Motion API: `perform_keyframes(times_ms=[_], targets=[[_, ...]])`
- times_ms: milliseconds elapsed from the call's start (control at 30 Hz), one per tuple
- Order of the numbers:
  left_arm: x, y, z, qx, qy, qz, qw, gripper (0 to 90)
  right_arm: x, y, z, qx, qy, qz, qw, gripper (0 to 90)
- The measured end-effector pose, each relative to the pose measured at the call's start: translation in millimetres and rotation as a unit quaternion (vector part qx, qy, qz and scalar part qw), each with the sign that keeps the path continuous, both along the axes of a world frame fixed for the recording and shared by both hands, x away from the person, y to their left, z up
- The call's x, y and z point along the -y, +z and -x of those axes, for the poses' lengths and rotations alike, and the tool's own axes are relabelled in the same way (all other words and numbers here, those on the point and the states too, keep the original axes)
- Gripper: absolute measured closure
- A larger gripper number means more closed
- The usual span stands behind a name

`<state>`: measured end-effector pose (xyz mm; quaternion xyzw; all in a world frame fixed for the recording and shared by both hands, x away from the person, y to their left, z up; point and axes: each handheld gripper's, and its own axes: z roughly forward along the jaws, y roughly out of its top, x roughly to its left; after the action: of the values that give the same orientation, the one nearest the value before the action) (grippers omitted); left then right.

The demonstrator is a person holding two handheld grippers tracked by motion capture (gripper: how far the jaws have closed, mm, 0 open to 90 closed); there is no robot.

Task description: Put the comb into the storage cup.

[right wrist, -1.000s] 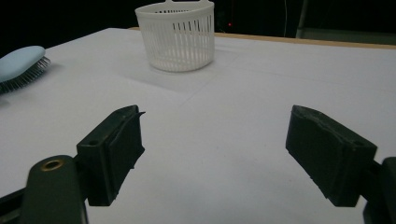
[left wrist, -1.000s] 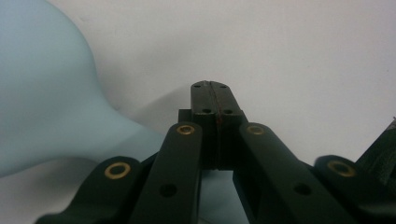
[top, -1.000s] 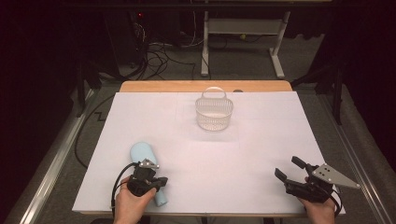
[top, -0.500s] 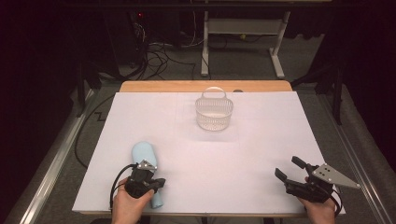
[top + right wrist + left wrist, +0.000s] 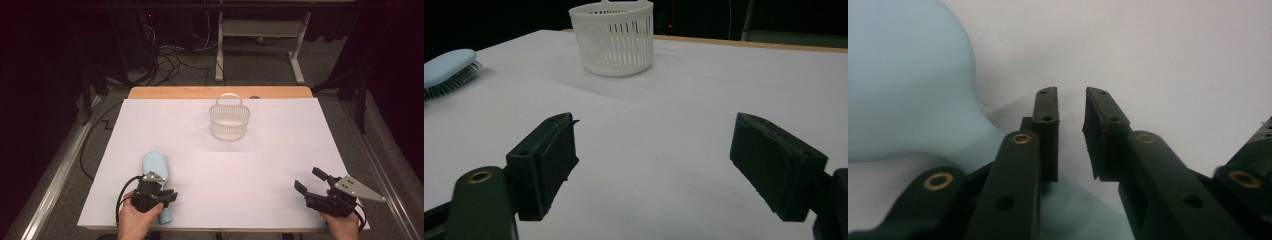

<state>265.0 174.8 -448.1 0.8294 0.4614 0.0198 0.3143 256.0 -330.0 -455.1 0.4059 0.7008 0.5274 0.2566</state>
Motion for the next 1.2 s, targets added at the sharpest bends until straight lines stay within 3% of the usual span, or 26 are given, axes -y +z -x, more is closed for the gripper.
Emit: perform_keyframes(times_ms=[300, 500, 633, 967, 1200], targets=[[-2.7, 12.7, 2.3, 0.017, 0.019, 0.011, 0.9996, 55.6, 0.1, 0.4, 0.7, 0.001, 0.0, 0.0, 1.0, 19.6], [-11.2, 22.3, 3.6, 0.027, 0.04, 0.014, 0.9988, 52.9, 0.1, 0.3, 0.5, 0.001, 0.001, 0.001, 1.0, 19.6], [-17.8, 26.6, 4.3, 0.029, 0.058, 0.005, 0.9979, 50.1, 0.0, 0.4, 0.7, 0.002, 0.001, 0.001, 1.0, 19.6], [-27.5, 20.7, 4.4, 0.002, 0.094, -0.021, 0.9954, 44.6, -0.1, 0.3, 0.4, 0.0, 0.001, 0.002, 1.0, 19.6], [-29.6, 12.9, 2.3, -0.017, 0.112, -0.02, 0.9933, 41.7, -0.4, 0.2, 0.3, 0.0, 0.002, 0.003, 1.0, 19.6]])
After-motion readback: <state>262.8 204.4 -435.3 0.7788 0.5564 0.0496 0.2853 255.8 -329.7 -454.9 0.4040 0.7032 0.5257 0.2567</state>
